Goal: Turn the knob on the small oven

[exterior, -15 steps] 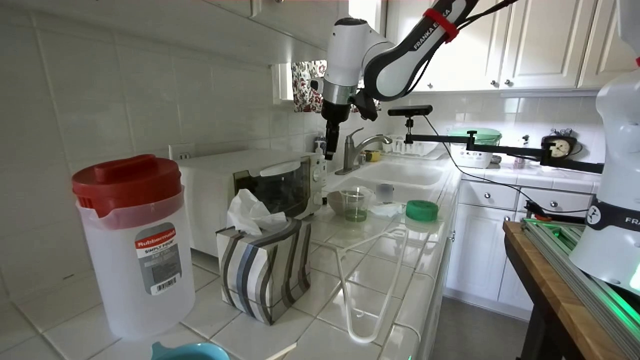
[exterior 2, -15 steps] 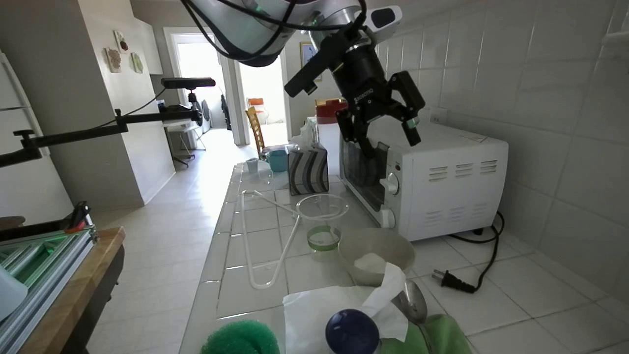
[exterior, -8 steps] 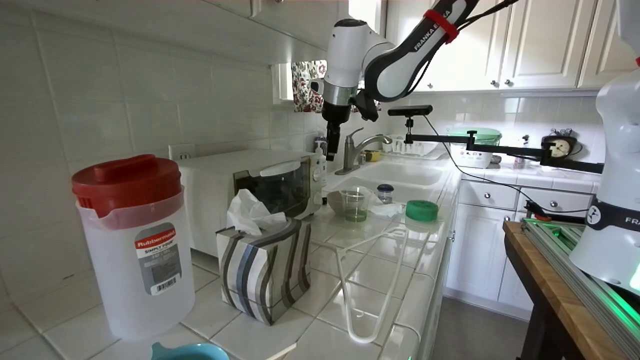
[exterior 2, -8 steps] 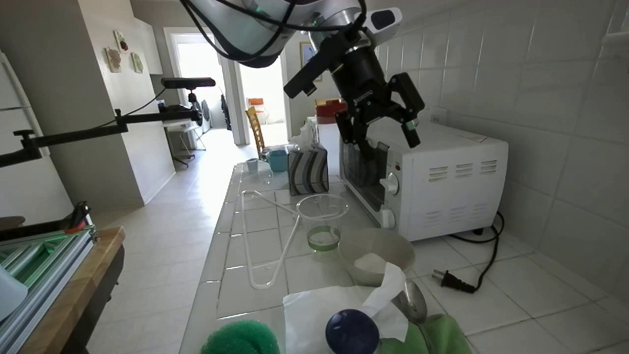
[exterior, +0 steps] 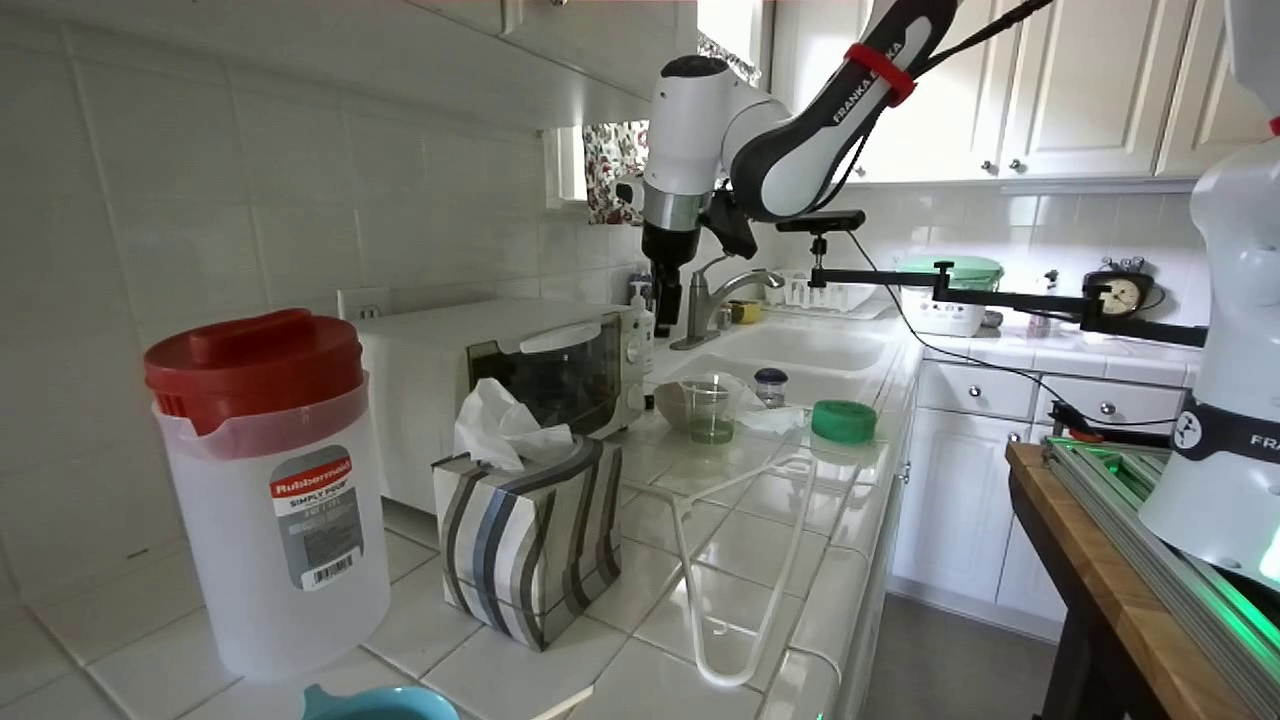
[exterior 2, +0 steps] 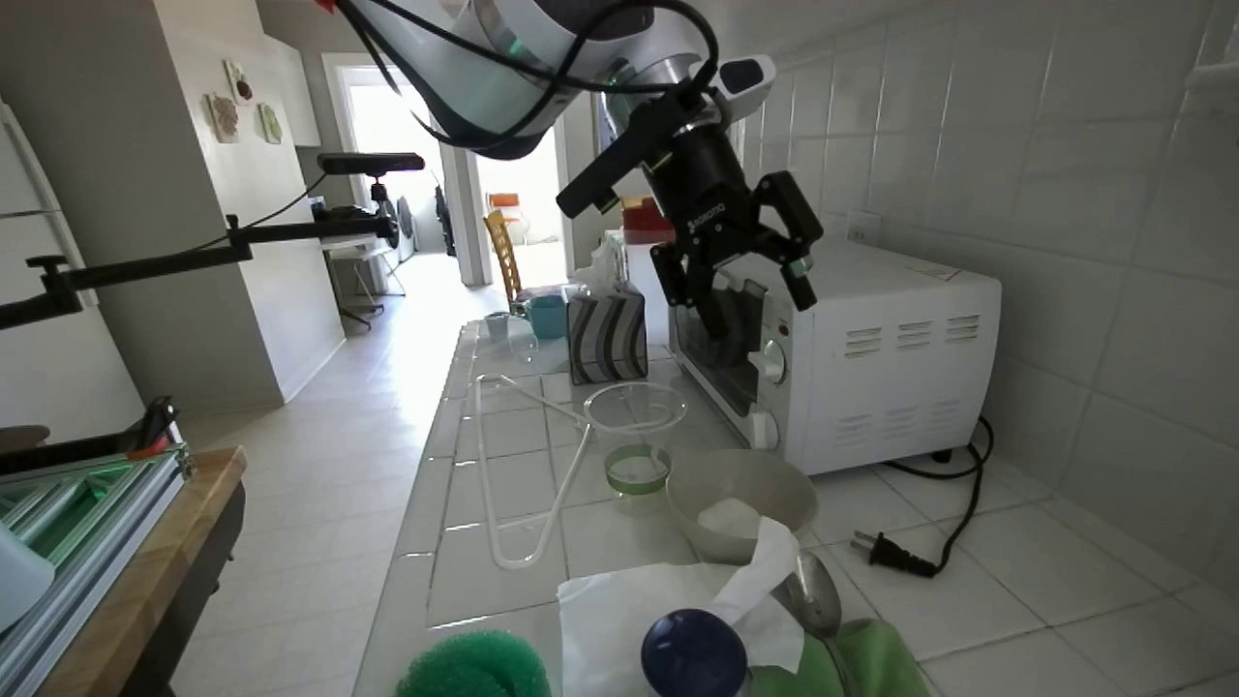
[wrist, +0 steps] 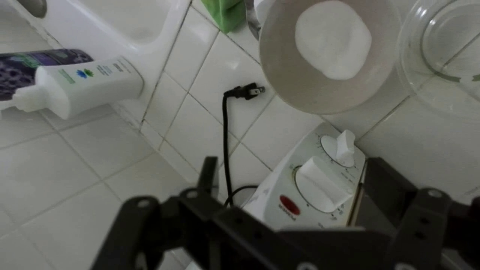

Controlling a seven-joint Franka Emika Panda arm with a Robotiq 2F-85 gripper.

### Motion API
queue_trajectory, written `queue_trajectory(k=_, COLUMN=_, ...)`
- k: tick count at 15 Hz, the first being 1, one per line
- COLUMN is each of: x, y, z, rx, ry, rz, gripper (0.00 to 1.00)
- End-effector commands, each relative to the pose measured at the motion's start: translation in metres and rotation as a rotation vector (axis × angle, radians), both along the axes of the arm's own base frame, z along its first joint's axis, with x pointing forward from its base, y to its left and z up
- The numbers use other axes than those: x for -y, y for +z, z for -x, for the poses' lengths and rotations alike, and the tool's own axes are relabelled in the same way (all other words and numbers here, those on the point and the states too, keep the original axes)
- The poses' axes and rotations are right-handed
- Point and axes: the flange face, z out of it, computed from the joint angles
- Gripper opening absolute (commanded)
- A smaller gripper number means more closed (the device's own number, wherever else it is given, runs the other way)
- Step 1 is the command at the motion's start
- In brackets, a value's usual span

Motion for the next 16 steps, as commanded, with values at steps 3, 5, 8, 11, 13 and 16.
queue_trajectory(k=3, x=-0.004, y=-0.005, z=-0.002, rx=0.038, ry=-0.024, rz=0.064, gripper=1.0)
queue_trajectory(k=5, x=-0.007, y=-0.007, z=-0.002, rx=0.057, ry=-0.065, rz=0.059, gripper=1.0)
queue_trajectory(k=8, x=-0.013, y=-0.013, z=-0.002, rx=0.088, ry=-0.127, rz=0.031, gripper=1.0)
queue_trajectory(k=11, x=-0.017, y=-0.018, z=-0.003, rx=0.106, ry=-0.165, rz=0.025, gripper=1.0)
queue_trajectory(k=13, x=-0.017, y=-0.021, z=-0.003, rx=0.116, ry=-0.207, rz=0.03, gripper=1.0)
queue_trajectory(k=16, x=-0.013, y=-0.025, z=-0.003, rx=0.125, ry=-0.268, rz=0.042, gripper=1.0)
